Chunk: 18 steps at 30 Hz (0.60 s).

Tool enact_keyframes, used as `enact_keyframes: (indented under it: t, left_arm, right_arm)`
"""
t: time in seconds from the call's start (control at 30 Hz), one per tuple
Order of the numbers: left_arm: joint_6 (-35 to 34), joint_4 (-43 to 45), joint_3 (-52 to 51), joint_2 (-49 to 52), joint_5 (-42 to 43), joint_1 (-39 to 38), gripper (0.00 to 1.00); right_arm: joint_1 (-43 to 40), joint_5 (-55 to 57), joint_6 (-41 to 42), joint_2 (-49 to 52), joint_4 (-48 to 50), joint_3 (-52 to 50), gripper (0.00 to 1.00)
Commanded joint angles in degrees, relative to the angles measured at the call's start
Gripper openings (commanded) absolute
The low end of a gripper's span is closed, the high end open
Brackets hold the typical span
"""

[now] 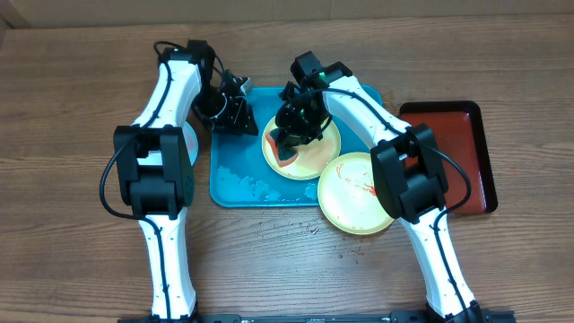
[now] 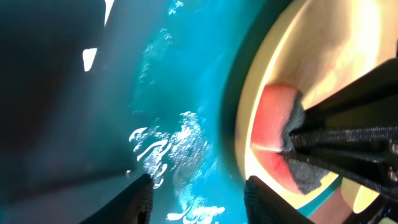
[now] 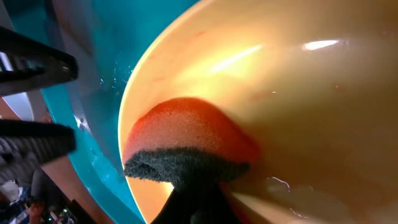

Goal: Clean dirty plates on tray and stack at the side
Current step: 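Scrub the yellow plate with the sponge while left gripper holds its rim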

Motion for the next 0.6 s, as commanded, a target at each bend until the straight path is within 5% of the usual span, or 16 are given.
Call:
enact_keyframes:
  t: [0.0, 0.3, 0.57]
  left_arm:
    - [3.37, 2.56, -3.06, -1.97, 3.67, -1.01, 0.52]
    - [3.32, 9.49, -6.99, -1.97, 3.65, -3.61, 0.42]
    - [1.46, 9.68, -6.99, -1.97, 0.0, -3.85, 0.04]
  right_arm:
    - [0.68, 4.04, -0.33, 2.73, 0.11, -0.35, 0.04]
    - [0.94, 4.04, -0.31, 2.73, 0.11, -0.35, 0.04]
    - [0.92, 4.48, -0.33, 2.73, 0.04, -0.35, 0.04]
